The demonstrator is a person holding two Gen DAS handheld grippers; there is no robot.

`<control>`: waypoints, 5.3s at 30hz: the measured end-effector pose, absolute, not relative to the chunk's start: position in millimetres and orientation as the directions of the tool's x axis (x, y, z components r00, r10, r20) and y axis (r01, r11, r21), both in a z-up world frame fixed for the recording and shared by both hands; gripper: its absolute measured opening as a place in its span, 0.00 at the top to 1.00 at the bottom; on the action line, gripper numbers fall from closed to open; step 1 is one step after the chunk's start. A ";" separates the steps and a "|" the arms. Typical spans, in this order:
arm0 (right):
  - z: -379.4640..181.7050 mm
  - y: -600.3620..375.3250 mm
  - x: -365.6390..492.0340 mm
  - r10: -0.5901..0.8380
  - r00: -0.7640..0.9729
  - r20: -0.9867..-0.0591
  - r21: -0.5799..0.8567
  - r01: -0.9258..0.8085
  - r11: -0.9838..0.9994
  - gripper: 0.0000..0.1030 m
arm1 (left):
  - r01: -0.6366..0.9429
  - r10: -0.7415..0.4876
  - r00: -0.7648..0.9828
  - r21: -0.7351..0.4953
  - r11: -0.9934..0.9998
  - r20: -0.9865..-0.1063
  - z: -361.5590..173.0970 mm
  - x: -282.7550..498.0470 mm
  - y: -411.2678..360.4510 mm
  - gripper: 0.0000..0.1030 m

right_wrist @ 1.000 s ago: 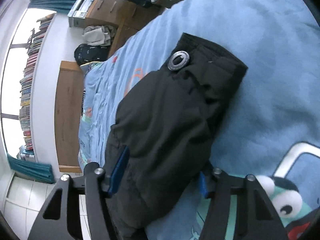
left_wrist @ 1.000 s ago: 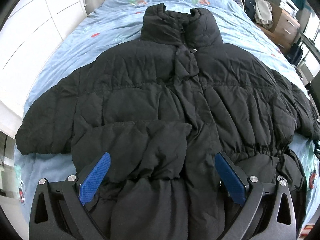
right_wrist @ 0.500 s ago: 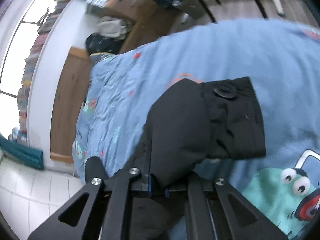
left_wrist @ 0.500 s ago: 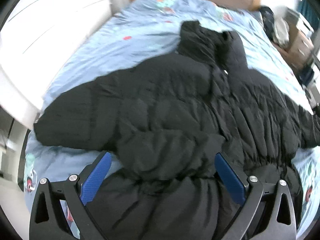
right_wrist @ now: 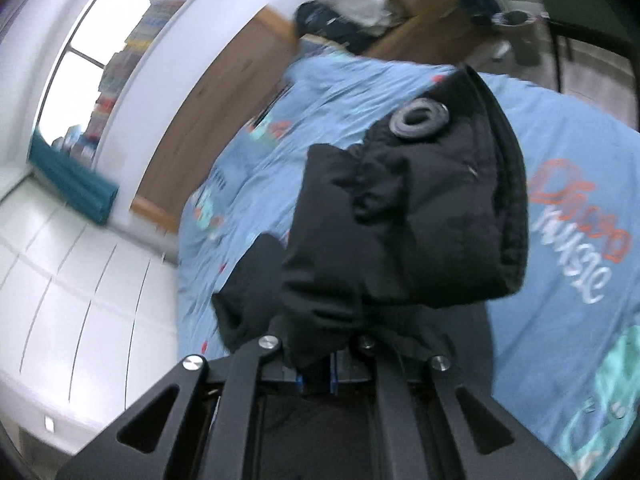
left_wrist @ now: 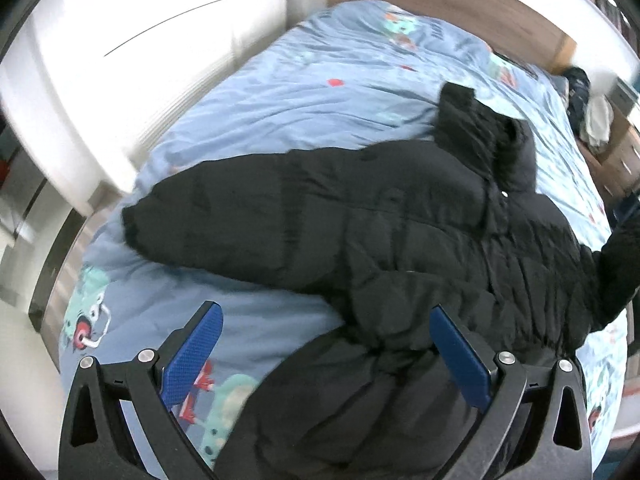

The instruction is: Fold large clothes

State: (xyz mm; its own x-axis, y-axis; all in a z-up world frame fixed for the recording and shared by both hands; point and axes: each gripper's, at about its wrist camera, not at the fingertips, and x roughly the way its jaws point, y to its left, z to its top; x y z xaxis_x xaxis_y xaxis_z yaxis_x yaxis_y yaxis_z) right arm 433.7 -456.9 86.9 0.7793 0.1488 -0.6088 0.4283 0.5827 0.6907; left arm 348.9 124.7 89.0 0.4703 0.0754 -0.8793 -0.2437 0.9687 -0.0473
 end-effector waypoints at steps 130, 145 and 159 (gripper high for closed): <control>11.8 -269.2 395.1 0.025 0.303 -0.953 0.095 0.217 0.972 0.38 | -0.046 -0.161 0.370 -0.191 0.980 -0.915 -1.6 373.4 59.9 0.01; 28.0 -207.9 405.5 0.025 0.326 -0.945 0.089 0.181 0.979 0.38 | -0.494 -0.089 0.416 -0.307 0.813 -0.905 -24.4 338.2 284.6 0.01; 15.6 -185.1 411.5 -0.006 0.270 -0.963 0.037 0.153 0.988 0.38 | -0.694 -0.160 0.554 -0.559 0.453 -0.817 -84.5 336.5 422.2 0.09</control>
